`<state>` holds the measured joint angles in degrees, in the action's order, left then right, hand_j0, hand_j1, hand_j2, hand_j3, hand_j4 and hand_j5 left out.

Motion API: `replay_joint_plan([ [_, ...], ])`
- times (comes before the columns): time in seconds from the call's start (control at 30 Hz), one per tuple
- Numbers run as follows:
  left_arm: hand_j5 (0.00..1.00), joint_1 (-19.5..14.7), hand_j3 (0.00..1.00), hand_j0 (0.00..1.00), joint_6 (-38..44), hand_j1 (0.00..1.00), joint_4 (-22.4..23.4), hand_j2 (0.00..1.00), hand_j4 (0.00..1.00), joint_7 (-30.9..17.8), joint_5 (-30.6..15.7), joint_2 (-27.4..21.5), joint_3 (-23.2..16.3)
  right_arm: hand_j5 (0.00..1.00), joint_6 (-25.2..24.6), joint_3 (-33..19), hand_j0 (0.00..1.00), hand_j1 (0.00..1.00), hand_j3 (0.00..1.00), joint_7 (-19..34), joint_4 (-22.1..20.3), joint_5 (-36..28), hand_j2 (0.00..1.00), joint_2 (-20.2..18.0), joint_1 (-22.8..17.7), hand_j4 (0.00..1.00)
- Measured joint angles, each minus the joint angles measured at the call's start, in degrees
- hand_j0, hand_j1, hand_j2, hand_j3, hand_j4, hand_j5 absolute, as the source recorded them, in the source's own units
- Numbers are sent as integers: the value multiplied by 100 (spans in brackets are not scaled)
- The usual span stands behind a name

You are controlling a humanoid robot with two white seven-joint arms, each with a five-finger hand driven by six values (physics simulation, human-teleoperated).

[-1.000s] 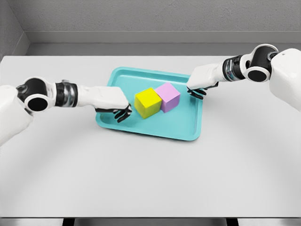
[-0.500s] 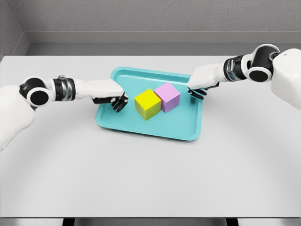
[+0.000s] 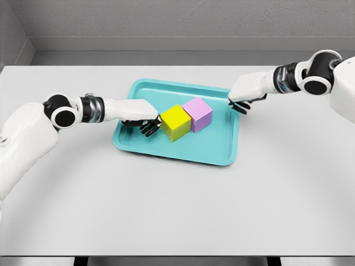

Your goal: Push two cubes

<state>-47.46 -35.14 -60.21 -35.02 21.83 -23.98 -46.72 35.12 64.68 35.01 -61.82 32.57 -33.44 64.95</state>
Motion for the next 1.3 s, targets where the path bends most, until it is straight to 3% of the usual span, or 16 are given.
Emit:
replay_joint_plan([
  [0.3, 4, -18, 4, 4, 0, 4, 1, 4, 4, 0, 7, 35, -10, 17, 1, -96, 17, 17, 17, 0, 0, -5, 17, -111, -17, 17],
  [0.33, 4, -18, 4, 4, 0, 4, 1, 4, 4, 0, 6, 38, -11, 22, 0, -131, 22, 22, 22, 0, 0, -13, 22, -144, -18, 22],
  [0.43, 4, -9, 4, 4, 0, 4, -4, 4, 4, 0, 7, 74, -20, 74, 6, -617, 74, 74, 74, 1, 5, -104, 74, -379, -281, 74],
  [0.47, 4, -9, 4, 4, 0, 4, -5, 4, 4, 0, 6, 82, -20, 98, 6, -909, 98, 98, 98, 1, 15, -243, 98, -525, -395, 98],
  [0.63, 4, -17, 4, 4, 0, 4, -8, 4, 4, 0, -5, 71, -15, 100, 11, -2414, 100, 100, 100, 2, 83, -1084, 100, -1214, -1327, 100],
  [0.73, 4, -26, 4, 4, 0, 4, -39, 4, 4, 0, -70, -1, -1, 100, 4, -2990, 100, 100, 100, 1, 133, -1278, 100, -1465, -1362, 100],
  [0.83, 5, -44, 5, 5, 0, 5, -61, 5, 5, 0, -178, -111, 18, 100, 4, -3202, 100, 100, 100, 1, 152, -1347, 100, -1589, -1415, 100],
  [0.87, 11, -62, 11, 11, 0, 11, -69, 11, 11, 0, -275, -184, 22, 100, 4, -3231, 100, 100, 100, 2, 154, -1358, 100, -1610, -1450, 100],
  [0.9, 43, -79, 43, 43, 0, 43, -90, 43, 43, 0, -483, -342, 30, 100, 4, -3251, 100, 100, 100, 2, 149, -1367, 100, -1624, -1450, 100],
  [0.93, 100, -97, 100, 100, -1, 100, -115, 100, 100, 0, -841, -628, 64, 100, 4, -3258, 100, 100, 100, 2, 139, -1373, 100, -1632, -1459, 100],
  [1.03, 100, -9, 100, 100, 0, 100, -119, 100, 100, 0, -1578, -1711, 196, 100, 3, -2993, 100, 100, 100, 1, -60, -1375, 100, -1511, -1415, 100],
  [1.1, 100, 0, 100, 100, 0, 100, -66, 100, 100, 0, -1804, -2103, 241, 100, 4, -2723, 100, 100, 100, 2, -302, -1382, 100, -1421, -1406, 100],
  [1.3, 100, 0, 100, 100, -1, 100, 15, 100, 100, 0, -2036, -2368, 278, 100, 4, -2446, 100, 100, 100, 2, -537, -1385, 100, -1368, -1336, 100],
])
